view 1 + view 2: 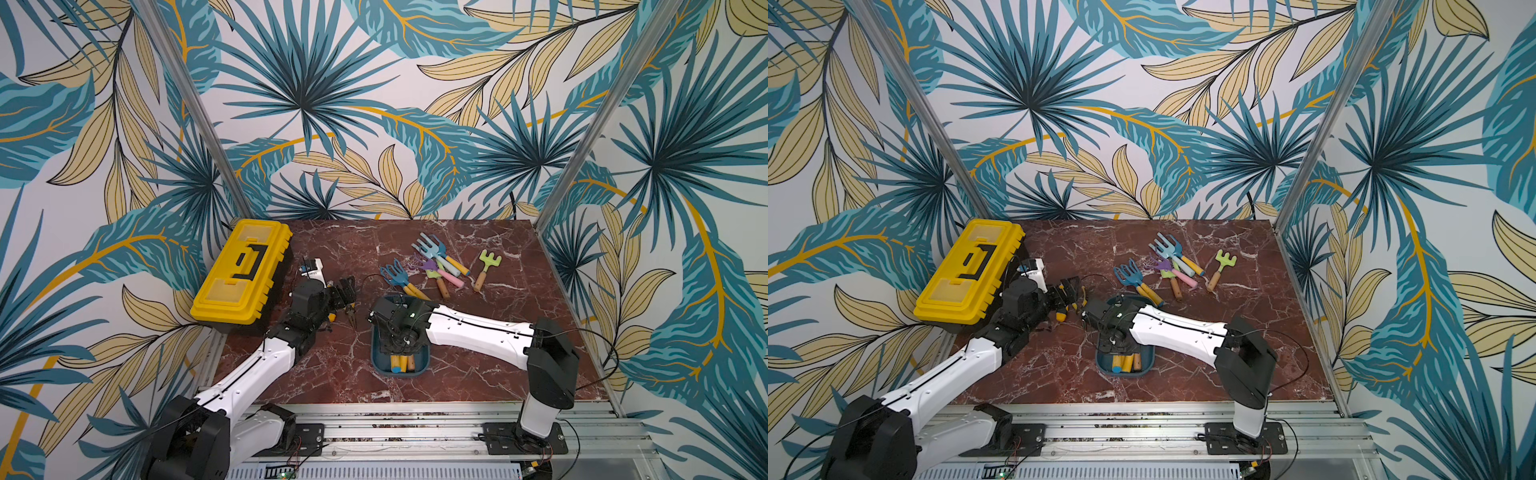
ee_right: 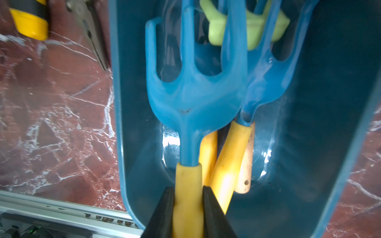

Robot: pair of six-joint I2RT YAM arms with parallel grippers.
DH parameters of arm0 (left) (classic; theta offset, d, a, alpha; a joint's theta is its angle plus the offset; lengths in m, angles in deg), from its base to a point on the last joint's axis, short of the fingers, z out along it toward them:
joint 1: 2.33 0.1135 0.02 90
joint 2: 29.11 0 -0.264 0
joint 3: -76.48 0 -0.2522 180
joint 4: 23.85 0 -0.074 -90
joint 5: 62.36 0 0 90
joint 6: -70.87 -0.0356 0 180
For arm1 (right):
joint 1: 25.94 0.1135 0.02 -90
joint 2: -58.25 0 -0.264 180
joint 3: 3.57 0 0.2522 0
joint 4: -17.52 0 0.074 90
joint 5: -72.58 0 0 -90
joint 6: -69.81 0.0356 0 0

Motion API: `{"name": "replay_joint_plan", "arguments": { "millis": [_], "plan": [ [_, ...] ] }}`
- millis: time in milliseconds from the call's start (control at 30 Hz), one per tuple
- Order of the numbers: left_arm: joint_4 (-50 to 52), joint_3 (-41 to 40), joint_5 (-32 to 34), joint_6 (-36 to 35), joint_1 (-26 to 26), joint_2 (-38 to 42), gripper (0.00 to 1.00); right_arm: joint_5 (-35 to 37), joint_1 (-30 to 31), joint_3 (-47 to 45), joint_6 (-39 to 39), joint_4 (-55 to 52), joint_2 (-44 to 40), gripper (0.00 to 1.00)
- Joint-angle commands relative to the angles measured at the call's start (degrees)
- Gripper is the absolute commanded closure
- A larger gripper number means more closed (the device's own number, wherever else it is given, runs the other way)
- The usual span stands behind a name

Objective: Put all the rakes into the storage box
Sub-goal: Place the rake in the storage box.

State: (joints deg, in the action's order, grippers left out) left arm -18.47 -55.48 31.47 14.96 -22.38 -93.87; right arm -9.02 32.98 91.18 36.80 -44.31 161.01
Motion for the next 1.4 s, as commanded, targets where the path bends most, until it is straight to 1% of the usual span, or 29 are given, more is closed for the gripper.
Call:
{"name": "replay_joint_plan", "arguments": {
  "millis": [0,133,433,500,667,767,800,967,1033,1100,1167,1200,1333,1367],
  "plan": [
    [-1.5,-0.9,-0.1,-0.2,0.2,-0.4,0.0,3.4,-0.2,-0.6,0.3,-1.8,-0.8,0.8],
    [-1.5,-0.9,-0.1,-0.3,0.1,-0.2,0.0,4.5,-0.5,0.0,0.2,-1.8,0.4,0.81],
    [-1.5,-1.0,-0.1,-0.2,0.2,-0.1,0.0,4.2,-0.7,3.6,-0.7,-1.7,5.2,0.79],
    [-1.5,-1.0,-0.1,-0.3,0.1,-0.2,0.0,3.6,-0.8,4.7,-1.0,-1.6,6.3,0.76],
    [-1.5,-0.9,-0.1,-0.3,0.2,-0.2,0.0,3.9,-0.8,5.2,-1.2,-1.6,6.0,0.63],
    [-1.6,-0.9,-0.1,-0.2,0.2,-0.5,0.0,4.7,-1.1,4.3,-1.3,-1.6,4.1,0.59],
    [-1.6,-0.8,-2.0,-0.1,0.2,-0.6,0.0,5.1,-1.2,4.0,-1.5,-1.6,3.3,0.58],
    [-1.2,0.0,-3.5,-0.1,0.2,-1.5,0.0,7.7,-2.0,2.5,-3.8,-1.5,-2.1,0.55],
    [-0.9,0.7,-5.0,0.3,0.2,-2.0,0.0,9.1,-2.9,1.4,-5.4,-1.3,-5.1,0.46],
    [-0.7,1.7,-7.3,0.7,0.2,-2.8,0.0,10.4,-3.9,0.1,-7.6,-1.0,-8.1,0.39],
    [0.1,3.1,-10.0,1.4,0.1,-4.0,0.0,11.1,-5.5,-2.2,-9.7,-0.3,-11.3,0.3],
    [0.4,3.9,-10.9,1.3,-0.1,-4.9,0.0,11.0,-6.5,-3.7,-10.9,0.3,-13.2,0.23],
    [3.5,8.1,-11.2,1.4,-1.4,-8.6,0.0,7.7,-12.4,-10.1,-15.2,2.6,-20.8,0.09],
    [5.3,10.0,-11.5,1.7,-1.8,-9.9,0.0,6.8,-15.6,-11.9,-16.2,3.4,-22.9,0.05]
  ]
}}
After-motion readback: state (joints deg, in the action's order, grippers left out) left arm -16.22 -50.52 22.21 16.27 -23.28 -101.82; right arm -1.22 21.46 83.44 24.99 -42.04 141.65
